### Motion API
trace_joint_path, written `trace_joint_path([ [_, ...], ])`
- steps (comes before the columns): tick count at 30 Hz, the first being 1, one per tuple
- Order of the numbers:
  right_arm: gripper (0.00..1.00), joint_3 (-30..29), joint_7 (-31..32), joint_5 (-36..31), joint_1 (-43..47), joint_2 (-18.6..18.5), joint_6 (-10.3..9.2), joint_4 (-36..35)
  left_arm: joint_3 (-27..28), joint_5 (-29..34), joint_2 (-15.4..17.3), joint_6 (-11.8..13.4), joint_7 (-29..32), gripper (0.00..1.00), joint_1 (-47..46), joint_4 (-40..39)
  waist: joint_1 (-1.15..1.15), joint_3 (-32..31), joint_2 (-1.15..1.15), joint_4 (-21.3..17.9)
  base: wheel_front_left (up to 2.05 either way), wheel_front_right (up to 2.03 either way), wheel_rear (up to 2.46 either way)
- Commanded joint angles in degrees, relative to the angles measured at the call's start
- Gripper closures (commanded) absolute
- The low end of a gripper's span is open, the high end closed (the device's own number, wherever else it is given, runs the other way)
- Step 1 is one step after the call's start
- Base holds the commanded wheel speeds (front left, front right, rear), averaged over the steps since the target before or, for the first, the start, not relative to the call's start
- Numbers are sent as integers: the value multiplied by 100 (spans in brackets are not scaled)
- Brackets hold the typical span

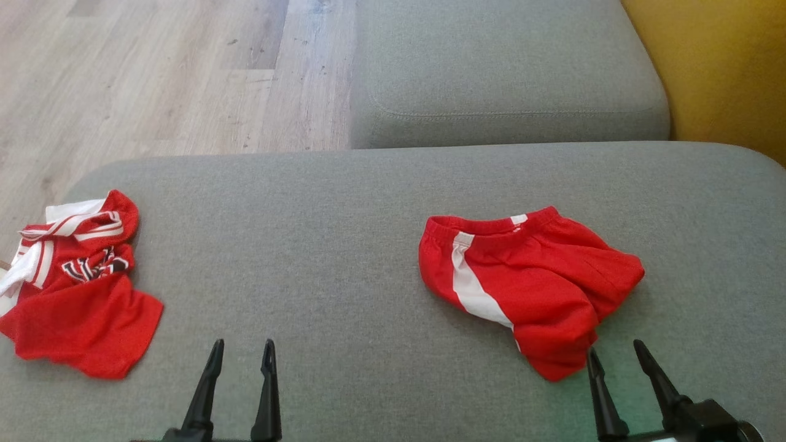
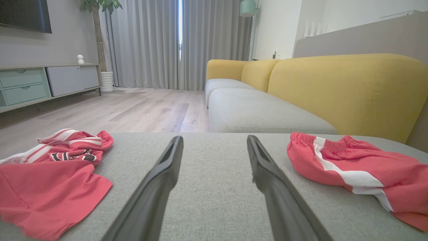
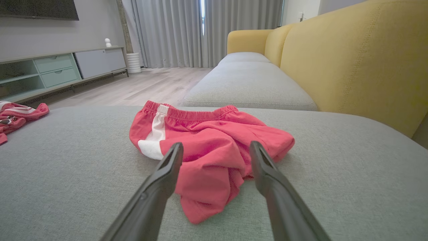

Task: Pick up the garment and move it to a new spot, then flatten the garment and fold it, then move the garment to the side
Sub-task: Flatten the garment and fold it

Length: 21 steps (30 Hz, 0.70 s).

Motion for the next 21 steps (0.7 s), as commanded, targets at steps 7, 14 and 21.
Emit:
trace_joint_path([
  [7, 0, 233, -22, 67, -250, -36, -4, -231, 201, 145, -58, -62, -54, 0, -158, -91, 1, 20, 0, 32, 0, 0, 0],
  [14, 0, 267, -22, 31, -287, -36, -4, -227, 145, 178, -60, 4, -54, 0, -200, -65, 1, 67, 0, 34, 0, 0, 0],
  [21, 0, 266, -22, -23, -319, -36, -4, -227, 51, 182, -60, 72, -54, 0, -196, -30, 1, 91, 0, 16, 0, 0, 0],
])
